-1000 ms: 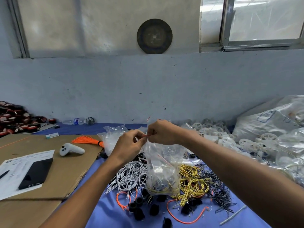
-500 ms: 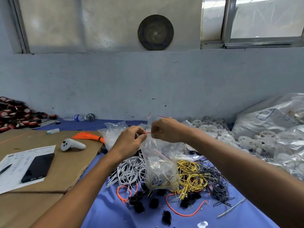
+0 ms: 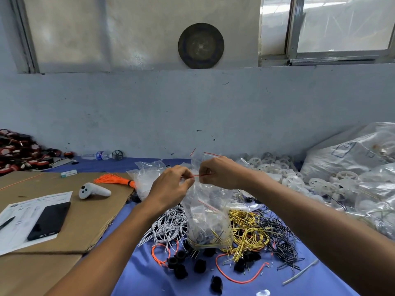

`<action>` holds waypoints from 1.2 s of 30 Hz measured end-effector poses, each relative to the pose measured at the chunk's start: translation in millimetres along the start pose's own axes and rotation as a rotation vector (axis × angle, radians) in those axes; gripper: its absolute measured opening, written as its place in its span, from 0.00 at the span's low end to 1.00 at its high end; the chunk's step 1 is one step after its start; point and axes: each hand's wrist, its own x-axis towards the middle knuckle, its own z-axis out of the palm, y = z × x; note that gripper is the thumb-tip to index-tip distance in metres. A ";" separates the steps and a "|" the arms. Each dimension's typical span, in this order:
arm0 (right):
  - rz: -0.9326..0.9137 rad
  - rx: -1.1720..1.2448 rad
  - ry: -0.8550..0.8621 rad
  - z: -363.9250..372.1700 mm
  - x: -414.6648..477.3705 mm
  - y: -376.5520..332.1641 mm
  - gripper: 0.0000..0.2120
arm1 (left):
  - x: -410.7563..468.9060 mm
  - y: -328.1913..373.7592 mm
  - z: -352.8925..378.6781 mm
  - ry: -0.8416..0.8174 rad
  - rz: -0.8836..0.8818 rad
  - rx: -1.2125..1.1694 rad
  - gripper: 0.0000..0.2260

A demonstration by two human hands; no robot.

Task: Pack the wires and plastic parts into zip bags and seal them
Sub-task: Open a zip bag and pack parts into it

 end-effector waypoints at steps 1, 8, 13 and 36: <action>0.009 -0.008 -0.003 -1.4 -0.6 1.2 0.05 | -0.1 -0.8 0.4 0.007 -0.006 -0.004 0.05; 0.008 -0.012 -0.021 0.1 -3.7 6.4 0.06 | 1.3 2.9 2.4 -0.004 -0.006 -0.021 0.06; 0.014 -0.021 -0.015 1.0 -5.6 9.9 0.04 | 1.0 5.0 4.4 0.021 0.004 -0.026 0.04; 0.195 0.058 0.056 -20.5 -35.7 60.8 0.09 | 0.9 1.8 2.0 -0.001 0.012 -0.001 0.04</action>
